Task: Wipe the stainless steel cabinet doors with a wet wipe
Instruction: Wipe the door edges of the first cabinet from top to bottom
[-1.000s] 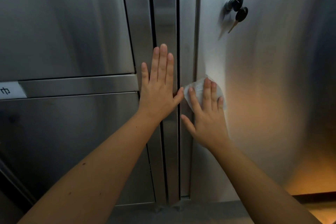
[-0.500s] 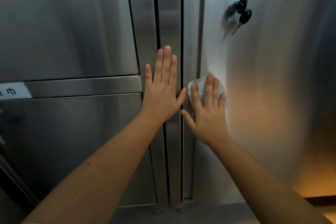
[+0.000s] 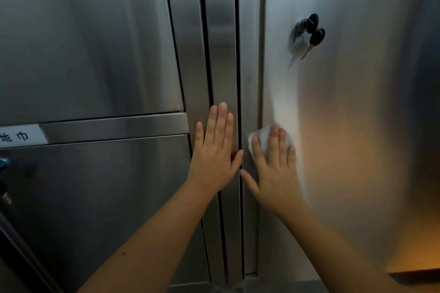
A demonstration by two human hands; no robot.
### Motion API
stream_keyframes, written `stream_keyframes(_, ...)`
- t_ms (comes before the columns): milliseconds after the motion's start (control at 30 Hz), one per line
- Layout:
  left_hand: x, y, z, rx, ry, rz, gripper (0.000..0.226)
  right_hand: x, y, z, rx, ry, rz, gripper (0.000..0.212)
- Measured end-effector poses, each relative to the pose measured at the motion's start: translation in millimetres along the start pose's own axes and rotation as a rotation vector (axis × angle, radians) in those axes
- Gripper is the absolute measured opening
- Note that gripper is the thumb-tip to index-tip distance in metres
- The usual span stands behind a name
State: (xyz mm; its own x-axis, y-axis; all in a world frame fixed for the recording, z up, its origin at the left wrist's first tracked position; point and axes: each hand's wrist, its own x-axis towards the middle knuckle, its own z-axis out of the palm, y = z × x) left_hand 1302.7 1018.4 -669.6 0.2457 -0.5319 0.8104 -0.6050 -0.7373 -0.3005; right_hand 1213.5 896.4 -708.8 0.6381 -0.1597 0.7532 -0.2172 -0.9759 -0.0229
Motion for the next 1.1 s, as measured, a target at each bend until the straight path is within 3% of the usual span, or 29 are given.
stream_keyframes(433,-16.9,11.0,17.0,-0.039,0.103,-0.037,0.072,-44.9,8.3,41.1,-0.099,-0.015,-0.081,0.079)
stream_keyframes(700,-54.9,24.3,37.5,0.005,-0.018,-0.067,0.084,-66.5,12.0,65.2,-0.114,-0.004,-0.083,0.079)
stream_keyframes(1100,-109.8,44.3,68.2,-0.043,-0.002,-0.071,0.085,-95.1,6.7,93.8,-0.083,0.01,-0.066,0.074)
